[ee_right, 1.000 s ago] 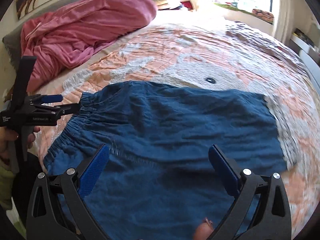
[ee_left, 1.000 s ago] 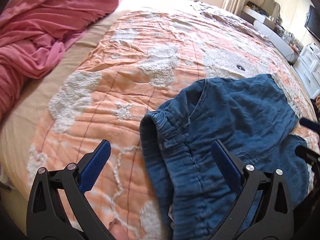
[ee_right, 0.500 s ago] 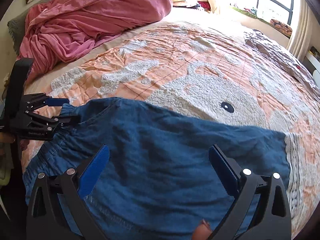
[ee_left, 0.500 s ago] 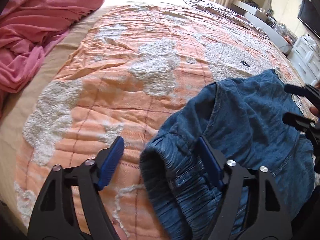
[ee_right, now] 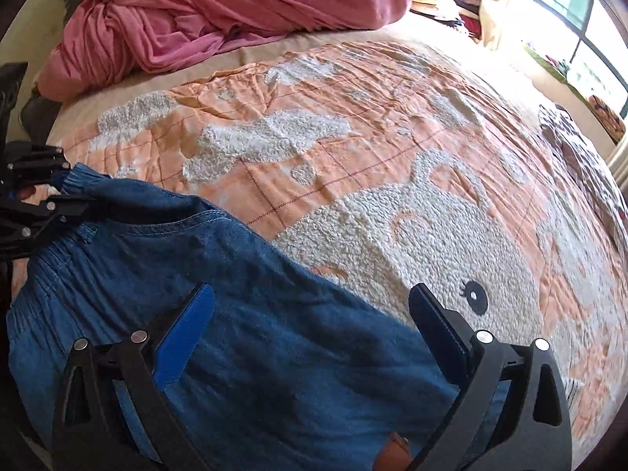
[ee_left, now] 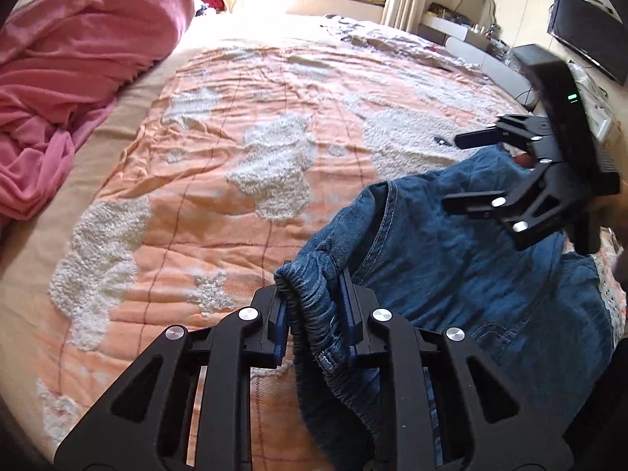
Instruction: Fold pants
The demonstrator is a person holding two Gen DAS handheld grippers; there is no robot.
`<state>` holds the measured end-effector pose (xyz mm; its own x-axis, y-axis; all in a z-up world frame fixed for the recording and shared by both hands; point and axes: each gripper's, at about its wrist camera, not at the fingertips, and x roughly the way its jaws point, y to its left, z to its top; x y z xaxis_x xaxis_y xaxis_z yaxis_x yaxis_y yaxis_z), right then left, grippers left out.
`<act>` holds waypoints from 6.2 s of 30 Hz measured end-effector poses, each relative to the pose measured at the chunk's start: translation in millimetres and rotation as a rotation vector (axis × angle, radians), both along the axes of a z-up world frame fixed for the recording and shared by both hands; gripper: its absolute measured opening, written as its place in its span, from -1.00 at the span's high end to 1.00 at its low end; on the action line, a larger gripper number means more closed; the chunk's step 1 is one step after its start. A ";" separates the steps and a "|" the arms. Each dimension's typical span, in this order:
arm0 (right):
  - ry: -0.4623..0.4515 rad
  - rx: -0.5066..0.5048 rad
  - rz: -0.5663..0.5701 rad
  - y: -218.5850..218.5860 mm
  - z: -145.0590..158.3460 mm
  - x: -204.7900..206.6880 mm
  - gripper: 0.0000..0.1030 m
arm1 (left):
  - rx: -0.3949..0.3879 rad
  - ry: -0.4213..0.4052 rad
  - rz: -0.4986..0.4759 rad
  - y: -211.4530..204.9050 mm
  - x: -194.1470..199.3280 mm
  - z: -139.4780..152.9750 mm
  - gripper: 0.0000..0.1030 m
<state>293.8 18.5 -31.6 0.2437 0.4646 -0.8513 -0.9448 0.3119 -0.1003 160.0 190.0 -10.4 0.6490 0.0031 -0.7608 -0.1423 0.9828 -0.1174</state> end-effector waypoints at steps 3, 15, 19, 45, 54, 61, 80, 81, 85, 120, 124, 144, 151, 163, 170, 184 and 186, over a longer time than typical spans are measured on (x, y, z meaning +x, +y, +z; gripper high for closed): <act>-0.001 -0.025 0.076 15.0 -3.5 -1.7 -0.85 | 0.021 -0.049 -0.015 -2.8 -5.7 10.4 0.73; 0.003 -0.007 0.082 11.7 -2.9 -30.3 0.84 | 0.054 -0.035 -0.013 -2.0 -7.2 1.9 0.73; -0.025 0.085 0.011 -16.1 26.6 -47.0 0.84 | 0.075 -0.061 -0.023 -6.3 -12.3 6.5 0.72; 0.081 0.197 -0.060 -149.7 1.6 -243.4 0.84 | 0.229 -0.129 -0.067 -101.7 -156.7 10.9 0.50; 0.104 0.177 -0.015 -145.5 -9.0 -264.7 0.83 | 0.226 -0.092 -0.024 -97.4 -171.9 12.0 0.50; 0.110 0.149 0.002 -142.9 -19.4 -271.2 0.77 | 0.216 -0.107 0.070 -80.3 -187.3 33.2 0.46; 0.164 0.341 -0.090 -193.8 21.2 -264.2 -0.03 | 0.095 0.037 -0.104 -123.9 -156.2 -11.2 0.26; 0.154 0.360 -0.119 -193.5 25.4 -259.0 -0.04 | 0.095 0.039 -0.105 -123.5 -157.9 -11.7 0.26; 0.172 0.367 -0.183 -177.7 20.4 -247.3 -0.08 | 0.136 0.043 -0.108 -129.4 -157.0 -12.3 0.21; 0.125 0.550 -0.795 -325.3 41.5 -135.6 -0.62 | -0.141 0.033 -0.411 -234.9 -64.9 2.9 -0.01; 0.106 0.510 -0.790 -317.8 38.2 -134.6 -0.62 | -0.183 0.086 -0.403 -231.9 -48.6 -15.3 0.17; 0.032 0.050 -0.741 -149.6 -5.5 -2.4 -0.39 | -0.318 0.012 -0.489 -239.9 -39.6 -32.8 0.82; 0.048 0.002 -0.802 -150.4 -25.2 27.3 0.39 | -0.305 -0.005 -0.491 -239.3 -41.3 -29.4 0.82; 0.165 0.443 -0.923 -297.1 52.7 -26.8 0.81 | -0.263 0.001 -0.465 -232.1 -45.7 -31.7 0.87; 0.245 0.602 -1.087 -398.7 53.9 -79.7 0.81 | -0.206 -0.024 -0.482 -228.2 -51.5 -31.4 0.87; 0.386 0.666 -1.202 -462.5 8.0 -190.5 0.84 | -0.161 -0.138 -0.587 -231.3 -92.2 4.3 0.87; 0.416 0.655 -1.208 -465.2 -0.9 -197.5 0.84 | -0.152 -0.140 -0.603 -233.4 -98.5 3.7 0.87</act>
